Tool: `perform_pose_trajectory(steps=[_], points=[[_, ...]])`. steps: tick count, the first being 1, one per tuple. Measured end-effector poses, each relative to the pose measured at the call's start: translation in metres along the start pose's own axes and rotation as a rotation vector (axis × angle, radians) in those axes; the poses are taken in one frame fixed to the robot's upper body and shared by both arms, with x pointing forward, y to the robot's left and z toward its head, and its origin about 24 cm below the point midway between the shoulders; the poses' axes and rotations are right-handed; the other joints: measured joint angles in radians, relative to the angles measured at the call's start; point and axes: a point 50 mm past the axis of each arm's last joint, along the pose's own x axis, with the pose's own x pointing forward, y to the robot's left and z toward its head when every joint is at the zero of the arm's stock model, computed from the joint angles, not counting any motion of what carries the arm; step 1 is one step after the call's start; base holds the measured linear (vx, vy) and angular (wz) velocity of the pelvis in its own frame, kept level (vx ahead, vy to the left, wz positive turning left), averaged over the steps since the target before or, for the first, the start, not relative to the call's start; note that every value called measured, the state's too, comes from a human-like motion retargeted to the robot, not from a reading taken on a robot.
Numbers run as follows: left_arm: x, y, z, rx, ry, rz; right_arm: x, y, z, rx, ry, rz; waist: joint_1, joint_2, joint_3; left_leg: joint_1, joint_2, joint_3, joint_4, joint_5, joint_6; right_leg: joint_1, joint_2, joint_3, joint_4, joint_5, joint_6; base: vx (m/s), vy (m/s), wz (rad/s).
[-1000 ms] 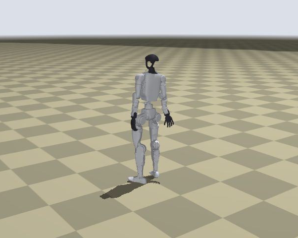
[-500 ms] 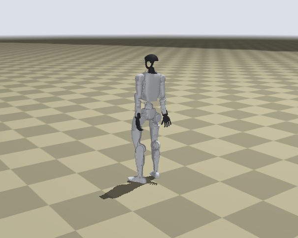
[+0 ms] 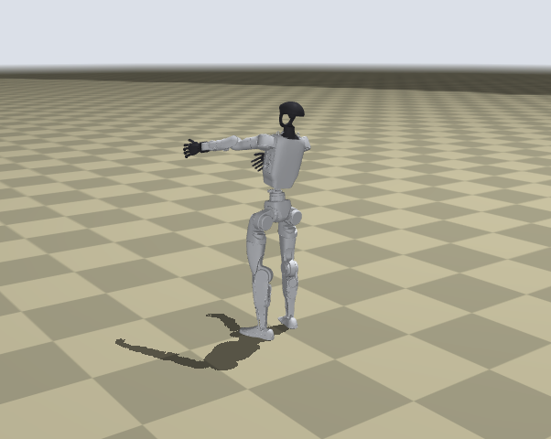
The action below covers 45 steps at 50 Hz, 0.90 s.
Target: In place motions
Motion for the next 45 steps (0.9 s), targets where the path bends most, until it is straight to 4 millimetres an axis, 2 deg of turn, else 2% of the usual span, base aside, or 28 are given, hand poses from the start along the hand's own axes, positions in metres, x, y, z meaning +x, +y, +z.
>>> perform_pose_trajectory(steps=[2,5,7,9,11,13,15,17,19,22,25,27,30,32,35,37,41,43,45], points=[[-0.007,0.003,0.058,0.001,-0.154,0.007,-0.016,-0.015,0.057,0.076,-0.22,-0.023,0.018,0.001,-0.029,-0.013,0.0,0.004,-0.001,-0.003,-0.001,-0.017,0.001,0.006,0.001,-0.003,0.001,0.08,0.03,-0.13],[-0.028,0.004,0.134,-0.039,-0.375,-0.002,-0.056,-0.035,0.133,0.171,-0.533,-0.04,0.035,0.002,-0.077,-0.037,-0.001,0.005,-0.003,-0.007,-0.002,-0.041,0.001,0.009,0.001,-0.008,0.002,0.11,0.05,-0.02],[-0.047,0.004,0.177,-0.088,-0.52,-0.026,-0.091,-0.049,0.177,0.193,-0.72,-0.065,0.038,0.004,-0.098,-0.047,-0.002,0.004,-0.004,-0.008,-0.002,-0.05,0.0,0.007,0.001,-0.012,0.003,0.11,0.06,0.07],[-0.073,0.009,0.218,-0.143,-0.67,-0.055,-0.135,-0.062,0.217,0.189,-0.901,-0.124,0.042,0.008,-0.11,-0.059,-0.002,0.002,-0.005,-0.01,-0.003,-0.059,0.0,0.004,0.0,-0.016,0.005,0.03,0.06,0.08],[-0.102,0.019,0.255,-0.182,-0.817,-0.069,-0.182,-0.073,0.249,0.177,-1.052,-0.201,0.047,0.008,-0.114,-0.073,-0.002,-0.001,-0.005,-0.011,-0.004,-0.071,-0.001,0.002,0.0,-0.019,0.006,0.0,0.0,0.0],[-0.13,0.033,0.283,-0.201,-0.935,-0.056,-0.226,-0.081,0.271,0.165,-1.17,-0.276,0.049,0.005,-0.117,-0.087,-0.003,-0.004,-0.006,-0.013,-0.004,-0.083,-0.001,0.001,0.0,-0.021,0.007,0.0,0.0,0.0],[-0.168,0.062,0.311,-0.275,-1.066,0.022,-0.286,-0.084,0.294,0.142,-1.337,-0.374,0.045,0.01,-0.122,-0.117,-0.003,-0.009,-0.005,-0.013,-0.005,-0.108,-0.002,-0.005,-0.001,-0.025,0.009,-0.05,0.01,0.1],[-0.199,0.085,0.328,-0.358,-1.176,0.054,-0.338,-0.08,0.308,0.116,-1.491,-0.448,0.04,0.022,-0.113,-0.139,-0.004,-0.017,-0.003,-0.013,-0.005,-0.122,-0.005,-0.013,-0.001,-0.028,0.01,-0.14,0.09,0.25],[-0.226,0.097,0.34,-0.442,-1.289,0.042,-0.381,-0.076,0.313,0.08,-1.63,-0.512,0.033,0.027,-0.109,-0.154,-0.005,-0.024,-0.001,-0.012,-0.005,-0.128,-0.008,-0.022,-0.003,-0.031,0.012,-0.07,0.05,0.26],[-0.258,0.111,0.349,-0.531,-1.447,0.024,-0.429,-0.069,0.312,0.025,-1.784,-0.593,0.036,0.027,-0.108,-0.175,-0.007,-0.035,0.003,-0.01,-0.006,-0.136,-0.009,-0.034,-0.007,-0.033,0.012,-0.06,0.01,0.22],[-0.273,0.125,0.349,-0.568,-1.517,0.067,-0.457,-0.065,0.308,0.008,-1.875,-0.634,0.047,0.03,-0.108,-0.192,-0.007,-0.042,0.005,-0.01,-0.007,-0.147,-0.01,-0.041,-0.01,-0.034,0.013,-0.1,0.06,0.13],[-0.268,0.132,0.346,-0.569,-1.48,0.094,-0.462,-0.065,0.307,0.04,-1.894,-0.631,0.053,0.037,-0.112,-0.198,-0.005,-0.043,0.006,-0.01,-0.007,-0.151,-0.01,-0.043,-0.01,-0.035,0.014,-0.05,0.08,0.05],[-0.256,0.134,0.341,-0.562,-1.421,0.113,-0.458,-0.071,0.306,0.093,-1.886,-0.621,0.051,0.045,-0.114,-0.199,-0.003,-0.047,0.007,-0.01,-0.006,-0.149,-0.007,-0.048,-0.009,-0.036,0.014,-0.01,0.02,0.02],[-0.246,0.133,0.337,-0.53,-1.389,0.136,-0.447,-0.077,0.305,0.092,-1.841,-0.633,0.044,0.045,-0.106,-0.191,-0.002,-0.049,0.007,-0.01,-0.006,-0.139,-0.006,-0.052,-0.009,-0.036,0.012,0.0,0.0,0.0],[-0.224,0.128,0.327,-0.454,-1.317,0.176,-0.418,-0.088,0.302,0.065,-1.724,-0.673,0.04,0.043,-0.103,-0.178,-0.002,-0.046,0.007,-0.01,-0.005,-0.128,-0.004,-0.049,-0.009,-0.035,0.009,0.0,0.0,0.0],[-0.203,0.122,0.317,-0.36,-1.245,0.222,-0.388,-0.093,0.299,0.03,-1.626,-0.686,0.048,0.043,-0.101,-0.161,-0.003,-0.039,0.004,-0.01,-0.005,-0.119,-0.002,-0.041,-0.007,-0.032,0.007,0.05,0.02,-0.22],[-0.152,0.1,0.284,-0.131,-1.066,0.315,-0.311,-0.101,0.281,-0.04,-1.408,-0.661,0.07,0.035,-0.094,-0.115,-0.005,-0.019,-0.002,-0.011,-0.004,-0.098,0.0,-0.018,-0.002,-0.025,0.003,0.05,-0.01,-0.31],[-0.117,0.078,0.257,-0.029,-0.948,0.279,-0.26,-0.107,0.259,-0.051,-1.262,-0.638,0.083,0.026,-0.082,-0.081,-0.007,-0.007,-0.006,-0.013,-0.004,-0.08,0.001,-0.005,0.001,-0.02,0.0,0.04,-0.05,-0.36],[-0.083,0.057,0.221,0.099,-0.817,0.262,-0.204,-0.109,0.225,-0.042,-1.096,-0.605,0.092,0.014,-0.074,-0.047,-0.009,0.005,-0.01,-0.014,-0.003,-0.059,0.002,0.008,0.004,-0.015,-0.003,0.08,-0.08,-0.35]])
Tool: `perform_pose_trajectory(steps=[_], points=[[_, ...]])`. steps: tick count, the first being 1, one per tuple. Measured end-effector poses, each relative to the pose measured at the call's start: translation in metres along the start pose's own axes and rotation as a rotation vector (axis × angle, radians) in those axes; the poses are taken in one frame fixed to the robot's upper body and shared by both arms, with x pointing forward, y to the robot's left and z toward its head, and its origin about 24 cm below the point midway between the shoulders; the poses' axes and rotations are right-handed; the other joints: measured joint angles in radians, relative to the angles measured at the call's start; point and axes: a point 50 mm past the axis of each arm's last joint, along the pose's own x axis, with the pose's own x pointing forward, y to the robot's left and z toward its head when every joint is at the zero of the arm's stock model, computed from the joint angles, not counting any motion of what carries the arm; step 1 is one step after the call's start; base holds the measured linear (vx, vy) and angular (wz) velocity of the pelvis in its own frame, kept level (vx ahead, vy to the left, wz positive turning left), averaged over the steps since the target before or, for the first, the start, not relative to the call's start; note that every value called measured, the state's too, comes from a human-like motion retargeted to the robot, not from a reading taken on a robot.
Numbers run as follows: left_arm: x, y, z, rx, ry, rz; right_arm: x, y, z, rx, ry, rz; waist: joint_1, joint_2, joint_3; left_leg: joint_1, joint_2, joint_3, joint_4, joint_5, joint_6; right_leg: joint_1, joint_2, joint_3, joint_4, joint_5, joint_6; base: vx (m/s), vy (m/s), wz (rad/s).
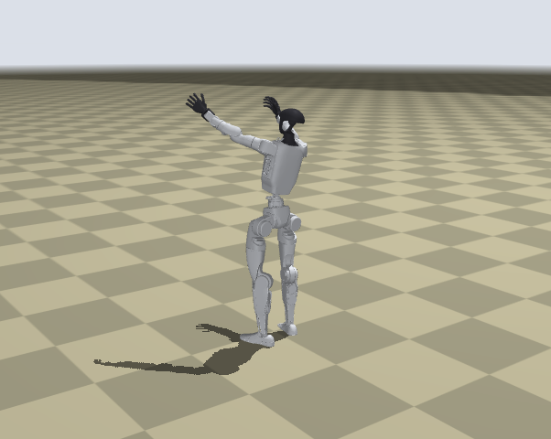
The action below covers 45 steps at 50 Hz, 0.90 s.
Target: In place motions
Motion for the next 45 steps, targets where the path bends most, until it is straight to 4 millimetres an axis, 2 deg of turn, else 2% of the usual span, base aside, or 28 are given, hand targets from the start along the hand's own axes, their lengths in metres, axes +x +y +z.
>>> perform_pose_trajectory(steps=[3,6,9,12,15,18,20,23,25,27,30,31,34,36,38,40,42,45], points=[[-0.027,-0.034,-0.075,0.137,0.208,-0.143,-0.035,0.031,-0.095,-0.018,0.271,0.083,-0.01,-0.014,0.021,0.041,-0.004,0.004,-0.002,0.0,0.003,0.031,0.0,0.005,0.003,0.005,-0.003,0.04,-0.1,-0.14],[-0.08,-0.059,-0.159,0.216,0.464,-0.29,-0.098,0.071,-0.181,-0.057,0.564,0.259,-0.031,-0.015,0.044,0.068,-0.004,0.002,-0.002,0.001,0.004,0.056,-0.001,0.003,0.007,0.008,-0.004,0.02,-0.07,0.01],[-0.16,-0.075,-0.236,0.193,0.761,-0.397,-0.183,0.104,-0.248,-0.063,0.875,0.475,-0.041,-0.007,0.079,0.09,-0.002,0.001,-0.004,0.002,0.005,0.076,0.001,0.003,0.007,0.012,-0.004,0.01,-0.02,0.0],[-0.253,-0.077,-0.29,0.138,1.087,-0.474,-0.276,0.121,-0.287,-0.01,1.201,0.655,-0.053,-0.003,0.138,0.11,-0.002,-0.003,-0.004,0.004,0.008,0.097,0.0,-0.002,0.006,0.015,-0.002,-0.09,-0.05,0.06],[-0.338,-0.066,-0.318,0.137,1.345,-0.525,-0.367,0.128,-0.301,0.083,1.505,0.767,-0.076,-0.01,0.217,0.126,-0.007,-0.012,-0.001,0.007,0.009,0.123,-0.005,-0.014,0.003,0.017,-0.002,-0.16,-0.07,0.18],[-0.414,-0.053,-0.328,0.123,1.555,-0.569,-0.456,0.128,-0.296,0.164,1.778,0.823,-0.093,-0.026,0.292,0.137,-0.012,-0.02,0.001,0.015,0.008,0.151,-0.013,-0.027,-0.004,0.017,0.0,-0.1,-0.06,0.23],[-0.461,-0.046,-0.326,0.125,1.683,-0.584,-0.512,0.129,-0.284,0.182,1.93,0.863,-0.101,-0.039,0.324,0.135,-0.016,-0.025,0.003,0.02,0.005,0.159,-0.02,-0.035,-0.008,0.017,0.0,0.0,-0.08,0.2],[-0.521,-0.026,-0.319,0.193,1.819,-0.693,-0.582,0.122,-0.258,0.137,2.107,0.948,-0.102,-0.049,0.336,0.125,-0.022,-0.027,0.002,0.025,0.004,0.155,-0.026,-0.039,-0.012,0.017,0.001,0.08,-0.05,0.1],[-0.559,-0.012,-0.309,0.247,1.901,-0.775,-0.624,0.119,-0.235,0.123,2.225,0.972,-0.095,-0.05,0.328,0.116,-0.025,-0.029,0.001,0.025,0.004,0.148,-0.028,-0.039,-0.013,0.015,0.002,0.16,-0.01,0.04],[-0.594,0.0,-0.296,0.261,1.989,-0.837,-0.658,0.117,-0.211,0.168,2.335,0.924,-0.091,-0.045,0.309,0.099,-0.024,-0.034,0.003,0.024,0.005,0.136,-0.028,-0.043,-0.013,0.012,0.003,0.17,0.01,0.11],[-0.645,0.002,-0.268,0.161,2.153,-0.732,-0.691,0.118,-0.181,0.316,2.461,0.79,-0.098,-0.042,0.287,0.079,-0.023,-0.039,0.005,0.023,0.005,0.122,-0.027,-0.052,-0.014,0.008,0.003,0.09,0.01,-0.33],[-0.657,-0.002,-0.26,0.111,2.201,-0.661,-0.695,0.119,-0.175,0.371,2.483,0.753,-0.018,-0.046,0.285,0.095,-0.013,0.047,0.003,0.014,-0.003,0.08,-0.024,0.035,0.028,-0.004,0.008,0.0,0.0,-2.51],[-0.681,-0.01,-0.241,-0.002,2.313,-0.528,-0.703,0.122,-0.164,0.529,2.525,0.623,0.112,-0.062,0.28,0.122,-0.007,0.187,-0.005,0.001,-0.015,-0.01,-0.02,0.18,0.113,-0.021,0.012,0.01,0.02,-2.38],[-0.692,-0.011,-0.23,-0.076,2.381,-0.469,-0.704,0.125,-0.162,0.664,2.524,0.5,0.122,-0.061,0.269,0.118,0.002,0.195,-0.004,0.002,-0.019,-0.034,-0.031,0.196,0.138,-0.026,0.027,0.01,0.01,-0.36],[-0.699,-0.015,-0.223,-0.15,2.421,-0.393,-0.701,0.126,-0.163,0.739,2.522,0.425,0.077,-0.054,0.256,0.097,0.008,0.145,0.001,0.01,-0.015,0.006,-0.026,0.147,0.086,-0.014,0.022,0.05,0.02,1.3],[-0.699,-0.02,-0.222,-0.204,2.419,-0.357,-0.694,0.123,-0.17,0.73,2.536,0.428,-0.036,-0.043,0.255,0.072,-0.01,0.03,0.002,0.019,0.002,0.049,-0.022,0.031,0.026,0.014,0.002,0.03,0.01,1.66],[-0.691,-0.019,-0.229,-0.162,2.388,-0.391,-0.684,0.118,-0.182,0.601,2.537,0.532,0.023,-0.048,0.253,0.066,-0.005,0.098,-0.002,0.034,0.01,0.038,-0.009,0.101,0.02,0.026,0.001,-0.02,0.0,-0.48],[-0.676,-0.012,-0.244,-0.035,2.318,-0.468,-0.663,0.114,-0.205,0.362,2.453,0.727,-0.067,-0.041,0.226,0.056,-0.009,0.002,0.001,0.012,-0.005,0.033,-0.03,0.009,0.02,0.016,0.007,-0.03,-0.01,1.0]])
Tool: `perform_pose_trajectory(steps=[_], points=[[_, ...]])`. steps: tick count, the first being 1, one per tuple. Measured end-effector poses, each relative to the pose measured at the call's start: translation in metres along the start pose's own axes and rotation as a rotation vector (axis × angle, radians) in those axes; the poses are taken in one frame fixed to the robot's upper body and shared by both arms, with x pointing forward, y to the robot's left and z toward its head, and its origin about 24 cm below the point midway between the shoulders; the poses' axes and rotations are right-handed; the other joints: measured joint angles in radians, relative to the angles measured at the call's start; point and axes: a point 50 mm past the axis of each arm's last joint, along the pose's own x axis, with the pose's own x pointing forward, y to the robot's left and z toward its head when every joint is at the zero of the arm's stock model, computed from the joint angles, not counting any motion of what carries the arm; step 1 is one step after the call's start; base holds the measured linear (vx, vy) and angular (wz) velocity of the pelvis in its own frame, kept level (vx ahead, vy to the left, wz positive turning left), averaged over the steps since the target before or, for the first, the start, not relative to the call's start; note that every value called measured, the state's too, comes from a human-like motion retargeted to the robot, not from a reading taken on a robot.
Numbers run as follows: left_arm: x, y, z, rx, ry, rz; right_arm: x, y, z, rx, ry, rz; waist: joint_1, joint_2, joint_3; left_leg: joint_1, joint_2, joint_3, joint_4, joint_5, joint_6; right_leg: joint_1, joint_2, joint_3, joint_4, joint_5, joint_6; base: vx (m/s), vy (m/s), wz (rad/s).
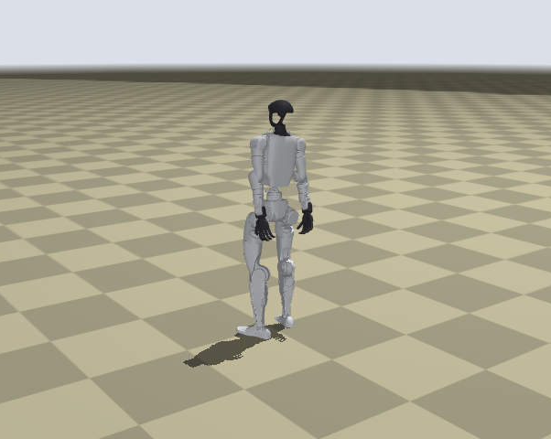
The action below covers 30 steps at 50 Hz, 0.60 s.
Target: In place motions
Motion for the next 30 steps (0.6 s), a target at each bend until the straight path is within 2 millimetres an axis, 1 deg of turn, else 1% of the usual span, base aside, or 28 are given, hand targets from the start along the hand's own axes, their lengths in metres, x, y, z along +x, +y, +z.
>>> perform_pose_trajectory(steps=[2,5,8,10,12,14,16,18,20,23,25,26,27,28,30], points=[[-0.002,0.006,0.012,0.039,-0.041,0.03,-0.007,-0.008,0.021,-0.165,-0.025,-0.08,0.025,-0.002,-0.005,0.001,0.003,0.032,-0.004,0.004,0.003,-0.007,0.008,0.032,0.001,0.002,-0.001,0.01,-0.01,-0.14],[-0.005,0.012,0.029,0.066,-0.098,0.05,-0.018,-0.014,0.049,-0.351,-0.084,-0.171,0.015,0.0,-0.008,0.002,0.005,0.026,-0.003,0.003,0.003,-0.004,0.011,0.026,0.0,0.003,-0.001,0.0,0.0,0.0],[-0.008,0.014,0.042,0.074,-0.138,0.051,-0.024,-0.013,0.069,-0.423,-0.162,-0.235,0.01,0.0,-0.008,0.005,0.006,0.023,-0.003,0.003,0.004,0.002,0.012,0.02,-0.002,0.002,-0.001,0.0,0.0,0.0],[-0.01,0.016,0.047,0.11,-0.151,0.058,-0.024,-0.011,0.073,-0.412,-0.2,-0.251,0.011,-0.003,-0.012,0.006,0.006,0.021,-0.004,0.003,0.004,0.006,0.012,0.016,-0.003,0.001,-0.001,0.0,0.0,0.0],[-0.01,0.017,0.048,0.161,-0.149,0.062,-0.02,-0.007,0.069,-0.37,-0.203,-0.232,0.013,-0.006,-0.019,0.005,0.004,0.016,-0.004,0.002,0.004,0.01,0.01,0.011,-0.005,-0.001,-0.001,0.06,0.0,0.14],[-0.009,0.016,0.046,0.213,-0.135,0.066,-0.014,-0.003,0.057,-0.327,-0.177,-0.186,0.015,-0.01,-0.025,0.005,0.001,0.011,-0.004,0.002,0.005,0.015,0.009,0.004,-0.007,-0.004,-0.001,0.06,0.01,0.18],[-0.008,0.013,0.042,0.265,-0.119,0.076,-0.007,0.0,0.042,-0.292,-0.126,-0.132,0.013,-0.014,-0.027,0.005,-0.002,0.004,-0.004,0.002,0.006,0.022,0.007,-0.006,-0.009,-0.007,-0.001,0.04,0.01,0.31],[-0.006,0.007,0.037,0.314,-0.106,0.077,-0.003,0.002,0.025,-0.265,-0.057,-0.084,-0.027,-0.012,-0.031,0.004,-0.013,-0.043,-0.004,-0.008,0.008,0.033,-0.001,-0.055,-0.011,-0.016,0.002,0.01,0.0,0.99],[-0.004,0.0,0.031,0.353,-0.091,0.069,0.001,0.002,0.009,-0.261,0.022,-0.053,-0.038,-0.019,-0.041,0.005,-0.021,-0.053,0.001,-0.024,0.003,0.051,0.002,-0.07,-0.018,-0.037,0.0,-0.02,0.0,0.67],[-0.003,-0.003,0.027,0.293,-0.08,0.066,0.004,0.002,-0.013,-0.265,0.126,-0.049,-0.077,-0.016,-0.054,-0.008,-0.026,-0.094,0.005,-0.021,0.003,0.064,-0.004,-0.115,-0.032,-0.037,0.0,-0.03,0.02,0.5],[-0.005,0.003,0.029,0.291,-0.066,0.073,0.005,0.004,-0.022,-0.268,0.167,-0.042,-0.031,-0.018,-0.07,-0.007,-0.02,-0.046,0.005,-0.018,0.001,0.063,0.004,-0.066,-0.034,-0.042,0.0,0.0,0.03,-0.74],[-0.006,0.007,0.033,0.31,-0.06,0.067,0.005,0.005,-0.023,-0.247,0.169,-0.03,-0.026,-0.018,-0.075,-0.007,-0.022,-0.044,0.002,-0.012,0.005,0.063,0.005,-0.063,-0.037,-0.035,-0.002,0.07,0.02,-0.07],[-0.008,0.011,0.039,0.326,-0.06,0.064,0.004,0.005,-0.022,-0.215,0.167,-0.017,-0.053,-0.016,-0.077,-0.011,-0.027,-0.077,-0.001,-0.002,0.01,0.069,0.001,-0.095,-0.045,-0.025,-0.004,0.1,0.01,2.14],[-0.011,0.015,0.051,0.334,-0.072,0.066,0.002,0.005,-0.015,-0.163,0.154,0.001,-0.146,-0.009,-0.074,-0.025,-0.041,-0.178,-0.002,0.012,0.018,0.088,-0.011,-0.195,-0.063,-0.006,-0.004,0.08,0.02,2.93],[-0.019,0.02,0.074,0.314,-0.117,0.091,-0.004,0.004,0.002,-0.102,0.109,0.036,-0.208,-0.006,-0.082,-0.03,-0.054,-0.242,-0.002,0.021,0.024,0.103,-0.014,-0.259,-0.073,0.002,-0.009,0.03,0.04,0.82]])
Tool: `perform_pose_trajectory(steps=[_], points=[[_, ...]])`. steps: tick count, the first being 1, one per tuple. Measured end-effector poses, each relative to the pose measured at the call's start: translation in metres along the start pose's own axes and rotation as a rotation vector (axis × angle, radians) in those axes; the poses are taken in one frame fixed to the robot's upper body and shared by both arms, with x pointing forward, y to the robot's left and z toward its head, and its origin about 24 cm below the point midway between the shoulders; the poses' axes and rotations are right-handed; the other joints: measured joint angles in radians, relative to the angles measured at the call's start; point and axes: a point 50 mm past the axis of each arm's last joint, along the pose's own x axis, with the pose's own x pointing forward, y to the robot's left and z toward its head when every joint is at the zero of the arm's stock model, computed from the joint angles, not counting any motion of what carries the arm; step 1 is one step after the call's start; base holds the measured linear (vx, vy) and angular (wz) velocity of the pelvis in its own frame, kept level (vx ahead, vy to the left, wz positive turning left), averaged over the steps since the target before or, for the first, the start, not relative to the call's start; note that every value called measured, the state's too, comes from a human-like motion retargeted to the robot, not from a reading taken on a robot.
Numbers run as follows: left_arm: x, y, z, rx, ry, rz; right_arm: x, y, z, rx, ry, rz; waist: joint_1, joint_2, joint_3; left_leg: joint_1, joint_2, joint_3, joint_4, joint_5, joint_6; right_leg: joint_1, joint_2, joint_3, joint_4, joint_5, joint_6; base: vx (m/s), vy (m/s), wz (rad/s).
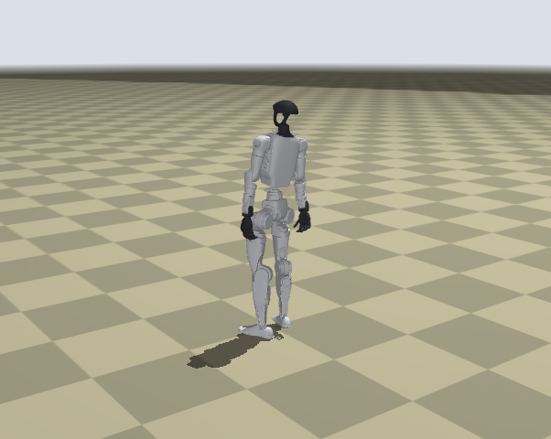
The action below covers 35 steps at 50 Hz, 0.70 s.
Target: In place motions
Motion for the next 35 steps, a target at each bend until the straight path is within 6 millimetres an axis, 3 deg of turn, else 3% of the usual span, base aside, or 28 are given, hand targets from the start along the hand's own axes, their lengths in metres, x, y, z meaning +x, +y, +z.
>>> perform_pose_trajectory(steps=[2,4,6,10,13,15,19,24,28,32,33,35], points=[[-0.016,0.02,0.057,-0.091,-0.131,0.055,-0.031,-0.011,0.054,0.013,-0.165,0.036,0.191,-0.001,-0.026,0.031,0.035,0.199,-0.001,-0.025,-0.014,-0.043,0.007,0.205,0.047,-0.027,0.02,0.0,0.07,-3.01],[-0.04,0.039,0.113,-0.154,-0.29,0.094,-0.07,-0.023,0.104,0.007,-0.349,0.011,0.158,0.003,-0.041,0.027,0.025,0.166,-0.001,-0.019,-0.01,-0.032,0.012,0.168,0.03,-0.019,0.007,-0.05,0.07,-0.02],[-0.079,0.058,0.172,-0.205,-0.48,0.125,-0.123,-0.031,0.154,-0.034,-0.539,-0.06,0.159,0.01,-0.061,0.025,0.027,0.167,-0.001,-0.018,-0.01,-0.034,0.013,0.169,0.031,-0.017,0.008,-0.02,0.06,0.05],[-0.188,0.078,0.276,-0.236,-0.885,0.16,-0.255,-0.027,0.23,-0.16,-0.94,-0.207,0.175,0.02,-0.104,0.017,0.031,0.172,0.001,-0.019,-0.008,-0.044,0.017,0.175,0.033,-0.016,0.008,0.0,0.0,0.0],[-0.282,0.074,0.327,-0.235,-1.176,0.16,-0.353,-0.002,0.258,-0.263,-1.247,-0.241,0.182,0.025,-0.156,-0.01,0.037,0.171,0.004,-0.021,-0.009,-0.066,0.021,0.172,0.033,-0.018,0.01,0.06,-0.01,0.04],[-0.349,0.073,0.345,-0.206,-1.364,0.178,-0.417,0.021,0.264,-0.349,-1.441,-0.246,0.189,0.032,-0.193,-0.031,0.041,0.172,0.005,-0.022,-0.009,-0.085,0.025,0.172,0.033,-0.021,0.011,0.11,0.0,0.02],[-0.474,0.081,0.346,-0.177,-1.72,0.245,-0.533,0.073,0.244,-0.529,-1.784,-0.292,0.208,0.046,-0.251,-0.073,0.047,0.181,0.005,-0.027,-0.012,-0.135,0.029,0.188,0.037,-0.023,0.012,0.08,0.03,-0.16],[-0.603,0.07,0.308,-0.154,-2.14,0.204,-0.655,0.128,0.167,-0.61,-2.243,-0.436,0.24,0.041,-0.276,-0.107,0.053,0.195,0.001,-0.031,-0.017,-0.185,0.029,0.209,0.043,-0.023,0.015,-0.01,0.0,-0.15],[-0.683,0.057,0.255,-0.123,-2.475,0.106,-0.724,0.163,0.073,-0.578,-2.667,-0.558,0.253,0.04,-0.261,-0.137,0.056,0.196,0.003,-0.031,-0.02,-0.214,0.028,0.211,0.043,-0.025,0.017,-0.14,0.01,0.0],[-0.732,0.062,0.197,-0.15,-2.73,0.082,-0.754,0.19,-0.02,-0.599,-2.974,-0.705,0.259,0.056,-0.237,-0.161,0.058,0.189,0.005,-0.029,-0.021,-0.226,0.028,0.2,0.04,-0.028,0.019,-0.14,0.1,0.15],[-0.739,0.066,0.185,-0.163,-2.771,0.075,-0.756,0.198,-0.037,0.612,2.966,0.716,0.259,0.062,-0.237,-0.168,0.058,0.188,0.006,-0.028,-0.022,-0.229,0.028,0.197,0.038,-0.029,0.019,-0.12,0.14,0.19],[-0.75,0.074,0.164,-0.216,-2.845,0.051,-0.757,0.213,-0.068,0.613,2.856,0.678,0.256,0.078,-0.234,-0.185,0.059,0.182,0.008,-0.027,-0.023,-0.239,0.027,0.189,0.036,-0.03,0.02,-0.11,0.16,0.19]])
